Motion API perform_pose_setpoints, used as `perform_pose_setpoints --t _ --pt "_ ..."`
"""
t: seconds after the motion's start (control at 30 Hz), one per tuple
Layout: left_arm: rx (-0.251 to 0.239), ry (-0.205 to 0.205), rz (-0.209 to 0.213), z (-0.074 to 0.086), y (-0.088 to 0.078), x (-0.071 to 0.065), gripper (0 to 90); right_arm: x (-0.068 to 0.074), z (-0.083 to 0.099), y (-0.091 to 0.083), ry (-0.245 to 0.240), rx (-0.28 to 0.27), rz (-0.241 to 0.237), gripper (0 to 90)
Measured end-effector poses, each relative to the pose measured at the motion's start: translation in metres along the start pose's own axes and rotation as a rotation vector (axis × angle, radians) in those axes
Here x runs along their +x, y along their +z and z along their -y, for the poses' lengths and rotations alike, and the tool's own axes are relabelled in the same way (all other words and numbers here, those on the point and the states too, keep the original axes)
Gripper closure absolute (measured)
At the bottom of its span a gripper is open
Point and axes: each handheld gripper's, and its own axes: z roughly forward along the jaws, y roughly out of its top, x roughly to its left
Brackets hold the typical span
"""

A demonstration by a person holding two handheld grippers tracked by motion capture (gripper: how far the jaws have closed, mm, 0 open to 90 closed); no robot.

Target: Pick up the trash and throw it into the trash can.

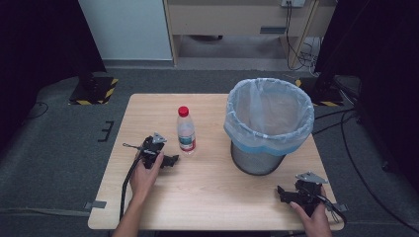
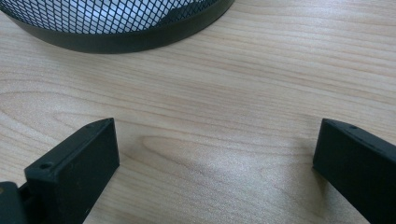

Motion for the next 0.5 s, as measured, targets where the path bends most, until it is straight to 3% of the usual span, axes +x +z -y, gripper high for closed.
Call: perform_pose_setpoints --t 0.5 --pt "-0.001 -0.035 -0.034 0.0000 0.0001 -0.0013 0.0 0.0003 -0.0004 0.0005 0.012 -0.001 0.006 0.3"
